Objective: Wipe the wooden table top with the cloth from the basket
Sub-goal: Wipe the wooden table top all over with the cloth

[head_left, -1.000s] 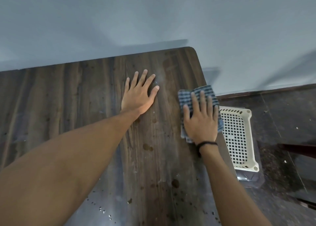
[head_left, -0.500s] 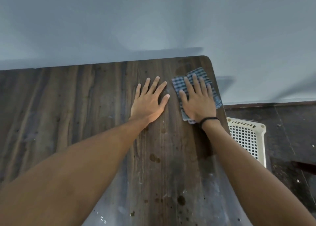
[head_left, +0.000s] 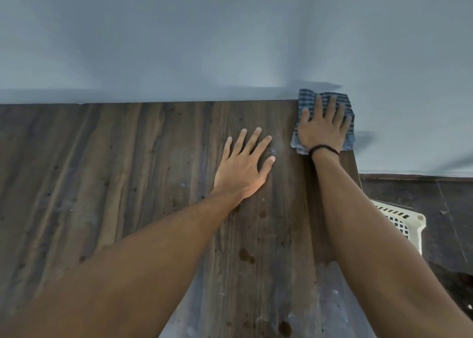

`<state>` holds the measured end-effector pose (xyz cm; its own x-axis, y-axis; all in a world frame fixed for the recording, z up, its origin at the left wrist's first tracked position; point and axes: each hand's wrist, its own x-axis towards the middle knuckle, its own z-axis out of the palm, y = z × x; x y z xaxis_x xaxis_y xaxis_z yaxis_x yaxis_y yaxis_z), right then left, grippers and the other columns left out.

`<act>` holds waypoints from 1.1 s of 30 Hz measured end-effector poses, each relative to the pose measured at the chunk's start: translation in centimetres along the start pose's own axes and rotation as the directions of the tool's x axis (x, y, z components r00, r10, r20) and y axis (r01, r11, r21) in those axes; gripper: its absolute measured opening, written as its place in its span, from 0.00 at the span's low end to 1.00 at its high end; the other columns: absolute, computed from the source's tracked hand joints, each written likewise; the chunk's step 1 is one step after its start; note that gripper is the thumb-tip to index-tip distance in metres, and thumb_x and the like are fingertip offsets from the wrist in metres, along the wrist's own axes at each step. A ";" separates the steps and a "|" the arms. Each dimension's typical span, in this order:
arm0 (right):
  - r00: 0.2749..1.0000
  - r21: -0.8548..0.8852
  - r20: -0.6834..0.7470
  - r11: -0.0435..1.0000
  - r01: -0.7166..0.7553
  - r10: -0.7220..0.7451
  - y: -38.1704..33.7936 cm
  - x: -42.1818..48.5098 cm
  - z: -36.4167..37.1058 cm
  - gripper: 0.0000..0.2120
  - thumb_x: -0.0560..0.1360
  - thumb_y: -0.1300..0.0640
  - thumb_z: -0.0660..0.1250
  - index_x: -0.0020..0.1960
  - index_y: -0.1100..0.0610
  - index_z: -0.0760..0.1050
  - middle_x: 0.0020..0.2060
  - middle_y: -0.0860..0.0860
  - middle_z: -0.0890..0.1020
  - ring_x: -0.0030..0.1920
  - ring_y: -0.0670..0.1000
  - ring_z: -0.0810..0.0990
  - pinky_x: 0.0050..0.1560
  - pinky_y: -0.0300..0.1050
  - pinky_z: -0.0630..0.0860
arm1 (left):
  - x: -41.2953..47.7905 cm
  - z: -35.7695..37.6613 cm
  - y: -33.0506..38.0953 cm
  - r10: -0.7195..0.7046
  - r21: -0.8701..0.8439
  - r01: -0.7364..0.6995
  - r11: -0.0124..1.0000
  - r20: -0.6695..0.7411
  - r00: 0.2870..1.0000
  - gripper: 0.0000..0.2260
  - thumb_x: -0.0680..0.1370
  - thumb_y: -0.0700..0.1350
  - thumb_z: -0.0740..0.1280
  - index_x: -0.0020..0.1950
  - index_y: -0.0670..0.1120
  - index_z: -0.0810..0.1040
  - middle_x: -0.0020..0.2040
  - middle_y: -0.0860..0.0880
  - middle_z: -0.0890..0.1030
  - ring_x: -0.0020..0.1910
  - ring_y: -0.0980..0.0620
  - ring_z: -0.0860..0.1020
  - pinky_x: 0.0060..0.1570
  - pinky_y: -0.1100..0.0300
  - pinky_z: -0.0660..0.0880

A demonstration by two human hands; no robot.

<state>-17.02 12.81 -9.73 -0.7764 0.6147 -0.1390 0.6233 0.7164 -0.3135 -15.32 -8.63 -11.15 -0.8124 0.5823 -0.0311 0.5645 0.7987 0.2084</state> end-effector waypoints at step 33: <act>0.972 -0.070 0.048 0.970 0.235 -0.232 3.6 -1.6 -0.5 0.28 0.83 0.37 0.45 0.82 0.41 0.49 0.82 0.48 0.48 0.81 0.53 0.45 0.79 0.56 0.39 | -0.1 -0.2 0.4 -0.022 -0.017 0.022 1.000 0.012 1.000 0.28 0.84 0.63 0.43 0.83 0.54 0.51 0.83 0.52 0.47 0.82 0.50 0.43 0.80 0.45 0.43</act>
<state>-13.51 14.52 -10.18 -0.9033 0.4153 -0.1074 0.4285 0.8619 -0.2710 -15.06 -8.42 -10.87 -0.8228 0.5663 -0.0476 0.5436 0.8088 0.2245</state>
